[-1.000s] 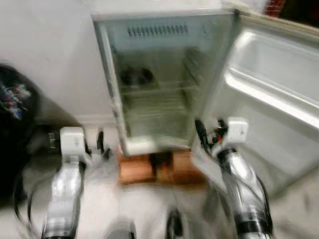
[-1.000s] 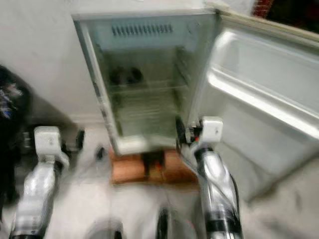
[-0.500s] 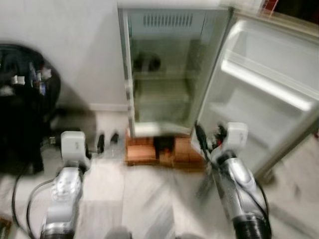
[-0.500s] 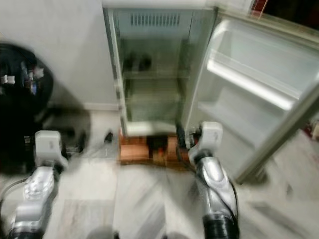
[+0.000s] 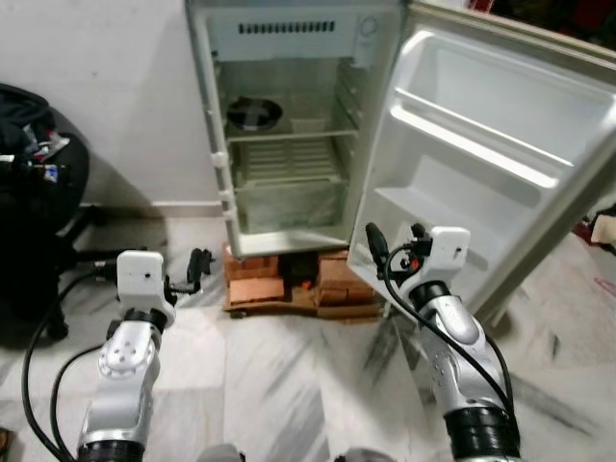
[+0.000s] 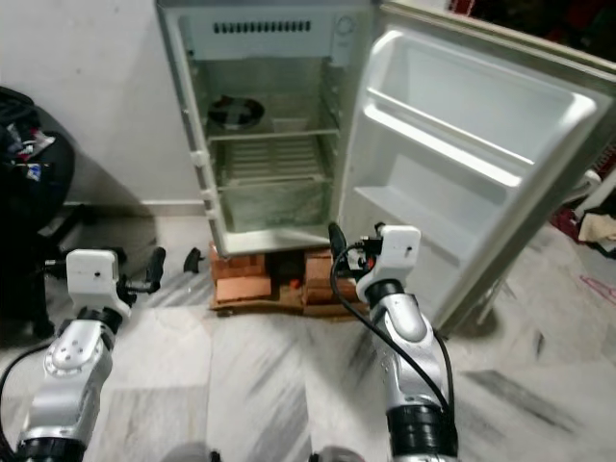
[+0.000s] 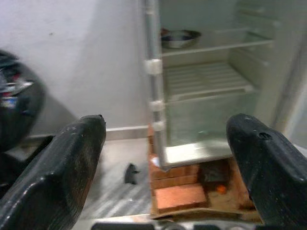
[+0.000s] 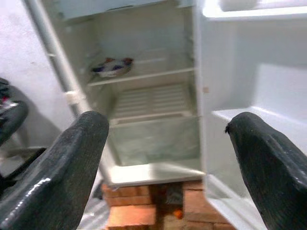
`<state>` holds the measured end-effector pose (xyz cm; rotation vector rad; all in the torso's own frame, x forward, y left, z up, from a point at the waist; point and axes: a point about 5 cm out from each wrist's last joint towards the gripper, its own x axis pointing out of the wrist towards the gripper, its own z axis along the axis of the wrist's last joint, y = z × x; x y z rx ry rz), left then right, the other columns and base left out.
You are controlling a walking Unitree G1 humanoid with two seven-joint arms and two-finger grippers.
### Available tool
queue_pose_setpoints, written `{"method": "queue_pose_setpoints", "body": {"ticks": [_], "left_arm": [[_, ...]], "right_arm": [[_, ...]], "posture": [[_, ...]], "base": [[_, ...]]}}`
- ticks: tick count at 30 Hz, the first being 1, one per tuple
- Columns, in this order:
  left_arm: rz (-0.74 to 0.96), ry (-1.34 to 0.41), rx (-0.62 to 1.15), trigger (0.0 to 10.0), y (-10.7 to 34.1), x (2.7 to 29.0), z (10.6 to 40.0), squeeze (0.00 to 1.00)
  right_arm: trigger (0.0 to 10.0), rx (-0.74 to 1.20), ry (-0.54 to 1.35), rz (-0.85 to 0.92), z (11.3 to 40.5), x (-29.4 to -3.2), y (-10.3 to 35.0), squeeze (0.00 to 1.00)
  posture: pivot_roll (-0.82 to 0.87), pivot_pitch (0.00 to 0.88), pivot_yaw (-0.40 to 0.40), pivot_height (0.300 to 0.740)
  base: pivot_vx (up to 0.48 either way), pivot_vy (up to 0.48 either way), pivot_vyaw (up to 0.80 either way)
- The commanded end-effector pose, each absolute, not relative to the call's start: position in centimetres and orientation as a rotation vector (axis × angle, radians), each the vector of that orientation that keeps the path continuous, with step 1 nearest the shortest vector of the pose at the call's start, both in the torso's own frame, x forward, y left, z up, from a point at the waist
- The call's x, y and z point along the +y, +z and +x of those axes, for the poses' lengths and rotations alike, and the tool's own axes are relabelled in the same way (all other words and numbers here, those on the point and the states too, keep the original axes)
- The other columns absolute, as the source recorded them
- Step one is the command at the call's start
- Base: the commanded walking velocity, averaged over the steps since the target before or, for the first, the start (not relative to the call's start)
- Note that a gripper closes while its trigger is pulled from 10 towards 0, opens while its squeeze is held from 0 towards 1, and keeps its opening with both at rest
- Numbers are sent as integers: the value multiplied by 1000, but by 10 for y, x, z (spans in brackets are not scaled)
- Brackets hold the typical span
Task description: Restocking fridge
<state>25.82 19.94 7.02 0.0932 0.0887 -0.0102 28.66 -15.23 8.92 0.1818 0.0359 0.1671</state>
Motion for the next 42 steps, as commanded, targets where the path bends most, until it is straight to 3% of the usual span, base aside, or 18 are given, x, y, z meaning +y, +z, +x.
{"method": "queue_pose_setpoints", "body": {"ticks": [1,2,3,6,7,9,10,14,33,42], "left_arm": [[98,-19,83,10000,71,200,259,0],[98,-19,83,10000,71,200,259,0],[99,-20,83,10000,71,200,259,0],[99,-23,84,10000,71,199,259,0],[99,-24,85,10000,71,199,259,0],[99,-25,87,10000,70,199,259,0],[100,-26,86,10000,70,199,259,0],[103,-25,87,10000,70,199,259,0],[121,-2,92,10000,70,202,260,0],[121,23,80,10000,73,204,260,0]], "right_arm": [[10000,30,152,181,288,-155,91,800],[10000,30,155,180,288,-155,91,624],[10000,30,158,178,288,-155,91,294],[10000,40,186,184,288,-153,90,231],[10000,45,196,188,288,-152,89,133],[10000,73,232,208,287,-148,86,82],[10000,90,267,229,285,-144,84,0],[10000,110,323,235,282,-136,81,0],[10000,46,255,186,290,-144,93,0],[10000,17,241,198,293,-142,100,0]], "posture": [[-22,0,-19,740],[-22,0,-19,740],[-22,0,-19,740],[-23,0,-20,740],[-23,0,-20,740],[-23,0,-20,740],[-21,0,-22,740],[-19,0,-22,740],[-19,0,-16,740],[-17,40,-15,740]], "base": [[0,0,0],[0,0,0],[0,-480,0],[0,-480,0],[0,-480,0],[0,-480,0],[0,-480,0],[0,-480,0],[31,-460,0],[347,-297,790]]}}
